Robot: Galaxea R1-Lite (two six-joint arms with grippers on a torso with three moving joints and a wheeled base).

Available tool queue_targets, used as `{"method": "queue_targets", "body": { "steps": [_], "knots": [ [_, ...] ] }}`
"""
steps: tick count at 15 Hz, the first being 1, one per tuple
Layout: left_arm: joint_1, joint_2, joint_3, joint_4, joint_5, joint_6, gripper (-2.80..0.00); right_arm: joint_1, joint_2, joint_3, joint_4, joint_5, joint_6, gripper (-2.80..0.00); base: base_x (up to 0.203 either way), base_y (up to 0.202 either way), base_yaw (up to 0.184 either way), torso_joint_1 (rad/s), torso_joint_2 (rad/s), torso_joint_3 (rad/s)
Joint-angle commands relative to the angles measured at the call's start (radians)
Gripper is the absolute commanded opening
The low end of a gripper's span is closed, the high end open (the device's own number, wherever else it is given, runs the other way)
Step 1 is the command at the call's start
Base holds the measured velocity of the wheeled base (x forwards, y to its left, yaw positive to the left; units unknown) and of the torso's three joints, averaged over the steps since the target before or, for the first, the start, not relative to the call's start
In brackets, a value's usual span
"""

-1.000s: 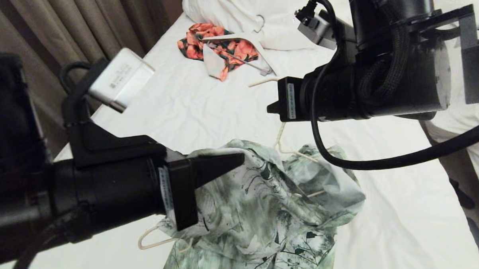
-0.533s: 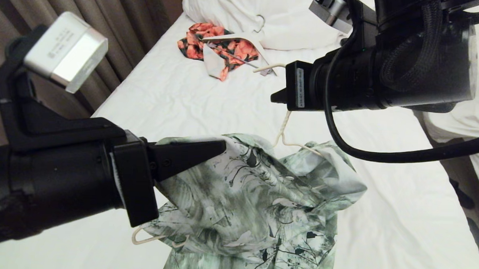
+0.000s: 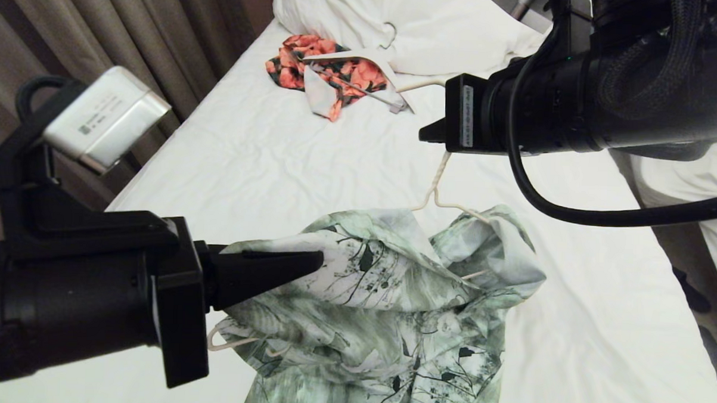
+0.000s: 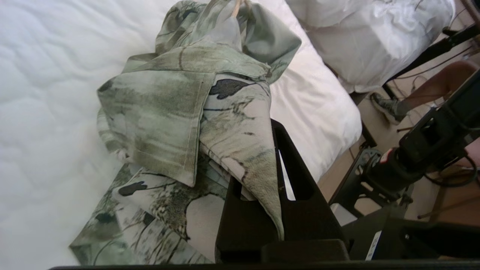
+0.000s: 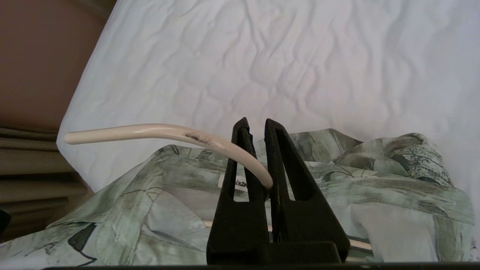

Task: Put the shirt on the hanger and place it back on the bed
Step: Take the clothes hanger out of the clothes

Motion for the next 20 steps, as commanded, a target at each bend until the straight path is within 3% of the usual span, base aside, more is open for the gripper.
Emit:
{"method": "queue_targets", "body": {
  "steps": [1,8,9,10,15,20],
  "knots": [
    [0.003,-0.008,-0.017,0.035,0.0,0.005,-2.8,-0.007,-0.003,0.0,0.003,0.0,0.001,-2.8,0.0,0.0,0.0,0.0,0.0,0.0],
    [0.037,-0.02,-0.088,0.17,0.002,0.01,-2.8,-0.011,-0.005,0.003,0.003,-0.001,0.001,-2.8,0.0,0.0,0.0,0.0,0.0,0.0],
    [0.037,-0.02,-0.087,0.172,0.002,0.01,-0.96,-0.009,-0.006,0.001,0.002,0.0,0.001,-2.8,0.0,0.0,0.0,0.0,0.0,0.0],
    [0.037,-0.02,-0.088,0.174,0.002,0.021,0.0,-0.009,-0.005,0.001,0.002,0.0,0.001,-2.8,0.0,0.0,0.0,0.0,0.0,0.0],
    [0.044,-0.022,-0.109,0.221,0.003,0.029,0.0,-0.015,-0.012,-0.007,0.003,-0.003,-0.001,-2.8,0.0,0.0,0.0,0.0,0.0,0.0],
    [0.124,-0.062,-0.185,0.387,0.003,0.093,0.0,-0.011,-0.035,-0.03,0.0,-0.051,-0.079,-2.8,0.0,0.0,0.0,0.0,0.0,0.0]
  ]
}}
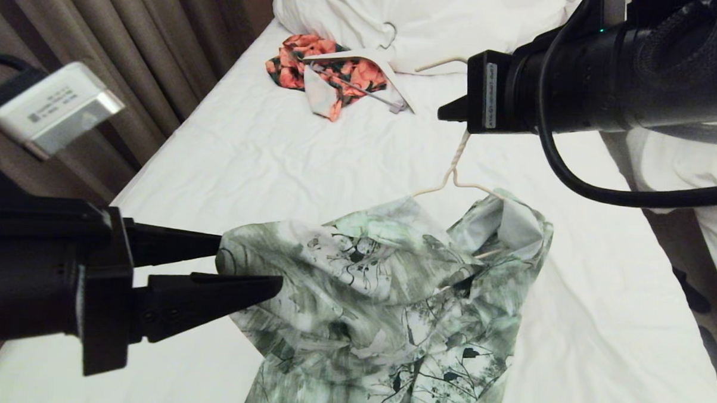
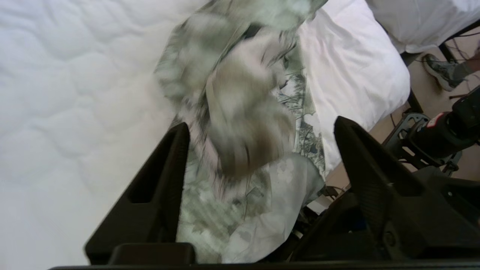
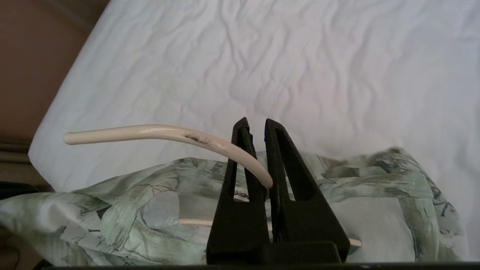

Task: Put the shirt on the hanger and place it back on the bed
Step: Take the clothes hanger out of the clothes

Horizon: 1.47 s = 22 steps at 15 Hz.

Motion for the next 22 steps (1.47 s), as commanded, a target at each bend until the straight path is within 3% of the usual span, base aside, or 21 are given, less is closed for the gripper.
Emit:
{"method": "queue_targets", "body": {
  "steps": [1,2,3,6,8,11,14,18,22],
  "knots": [
    [0.013,-0.034,-0.027,0.025,0.0,0.001,0.0,0.004,-0.011,-0.019,0.005,-0.003,-0.002,-2.8,0.0,0.0,0.0,0.0,0.0,0.0],
    [0.013,-0.055,-0.029,0.028,0.002,0.002,0.0,0.006,-0.021,-0.032,0.009,-0.003,-0.009,-2.8,0.0,0.0,0.0,0.0,0.0,0.0],
    [0.013,-0.072,-0.032,0.03,0.006,0.002,-2.8,0.009,-0.031,-0.042,0.02,-0.007,-0.017,-2.8,0.0,0.0,0.0,0.0,0.0,0.0],
    [0.015,-0.112,-0.016,0.052,0.009,0.001,-2.8,0.018,-0.044,-0.05,0.011,-0.044,-0.134,-2.8,0.0,0.0,0.0,0.0,0.0,0.0],
    [0.017,-0.156,0.009,0.092,0.009,-0.001,-2.8,0.052,-0.046,-0.05,-0.017,-0.124,-0.21,-2.8,0.0,0.0,0.0,0.0,0.0,0.0],
    [0.019,-0.2,0.054,0.124,0.067,-0.01,-2.8,0.073,-0.069,-0.05,-0.079,-0.135,-0.219,-2.8,0.0,0.0,0.0,0.0,0.0,0.0],
    [0.016,-0.197,0.07,0.094,0.101,-0.096,-2.8,0.077,-0.08,-0.05,-0.155,-0.15,-0.221,-2.8,0.0,0.0,0.0,0.0,0.0,0.0],
    [0.017,-0.171,0.037,0.022,0.188,-0.098,-2.8,0.08,-0.083,-0.049,-0.305,-0.16,-0.226,-2.8,0.0,0.0,0.0,0.0,0.0,0.0],
    [0.004,-0.124,0.018,-0.03,0.184,-0.102,-2.8,0.079,-0.07,-0.049,-0.423,-0.181,-0.353,-2.8,0.0,0.0,0.0,0.0,0.0,0.0]
  ]
}}
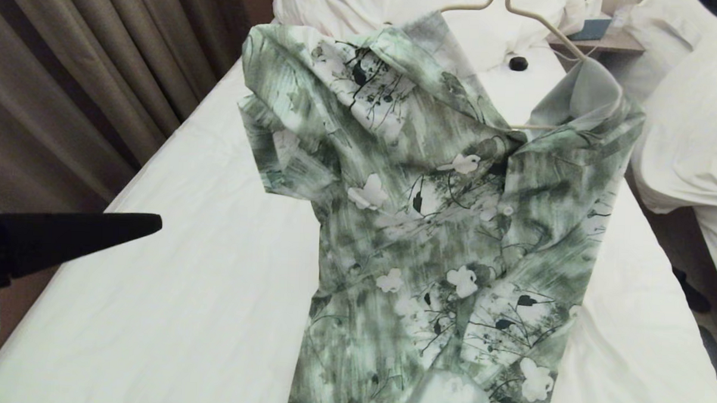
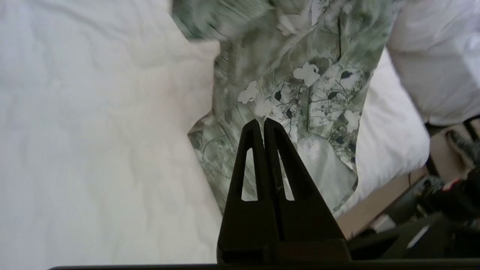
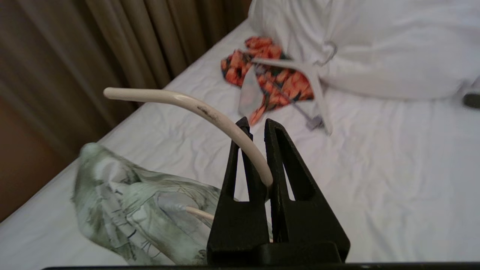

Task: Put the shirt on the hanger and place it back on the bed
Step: Take the clothes hanger out of the clothes

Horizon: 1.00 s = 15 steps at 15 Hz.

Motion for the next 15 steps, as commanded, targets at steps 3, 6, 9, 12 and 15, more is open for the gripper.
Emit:
{"method": "queue_targets", "body": {
  "steps": [3,6,9,12,15],
  "knots": [
    [-0.016,0.137,0.019,-0.181,0.003,0.0,-2.8,-0.011,0.017,-0.002,-0.031,-0.009,-0.016,-2.8,0.0,0.0,0.0,0.0,0.0,0.0],
    [-0.022,0.248,0.027,-0.327,0.003,-0.004,-2.8,-0.053,0.036,-0.002,-0.121,-0.009,-0.023,-2.8,0.0,0.0,0.0,0.0,0.0,0.0],
    [-0.037,0.369,0.041,-0.511,0.035,-0.006,-2.8,-0.083,0.055,-0.003,-0.15,-0.007,-0.031,-2.8,0.0,0.0,0.0,0.0,0.0,0.0],
    [-0.078,0.46,0.034,-0.67,0.111,-0.005,-2.8,-0.111,0.073,-0.003,-0.181,-0.005,-0.035,-2.8,0.0,0.0,0.0,0.0,0.0,0.0],
    [-0.1,0.475,-0.02,-0.679,0.173,-0.022,-2.8,-0.109,0.076,-0.002,-0.183,0.001,-0.027,-2.8,0.0,0.0,0.0,0.0,0.0,0.0]
  ]
}}
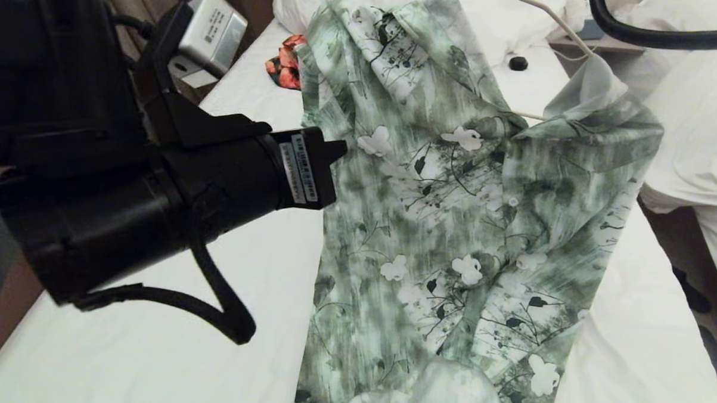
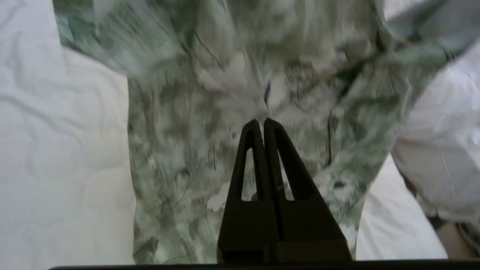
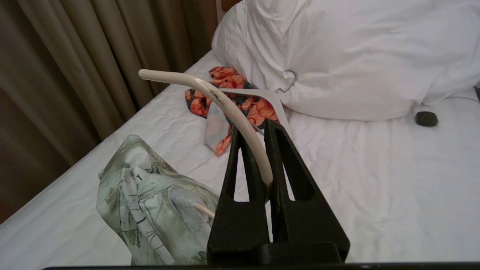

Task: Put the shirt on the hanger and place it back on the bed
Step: Take the clothes hanger out of the clothes

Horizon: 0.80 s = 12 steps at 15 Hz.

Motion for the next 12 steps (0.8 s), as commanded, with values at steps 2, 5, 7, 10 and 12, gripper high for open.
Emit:
{"method": "queue_targets", "body": {
  "steps": [2,5,7,10,12],
  "knots": [
    [-0.016,0.024,-0.035,-0.002,0.022,-0.01,0.0,0.002,0.011,0.001,0.0,-0.002,-0.001,-2.8,0.0,0.0,0.0,0.0,0.0,0.0],
    [-0.01,0.065,-0.057,-0.034,0.02,-0.018,0.0,0.005,0.011,0.0,0.004,-0.002,-0.002,-2.8,0.0,0.0,0.0,0.0,0.0,0.0],
    [0.01,0.128,-0.078,-0.081,0.02,-0.018,0.0,0.012,0.013,0.001,0.0,-0.002,-0.002,-2.8,0.0,0.0,0.0,0.0,0.0,0.0],
    [0.03,0.195,-0.1,-0.143,0.017,-0.019,0.0,0.012,0.011,0.001,0.0,-0.002,0.001,-2.8,0.0,0.0,0.0,0.0,0.0,0.0],
    [0.053,0.232,-0.121,-0.162,0.017,-0.018,0.0,0.012,0.011,0.001,-0.001,-0.002,0.001,-2.8,0.0,0.0,0.0,0.0,0.0,0.0]
  ]
}}
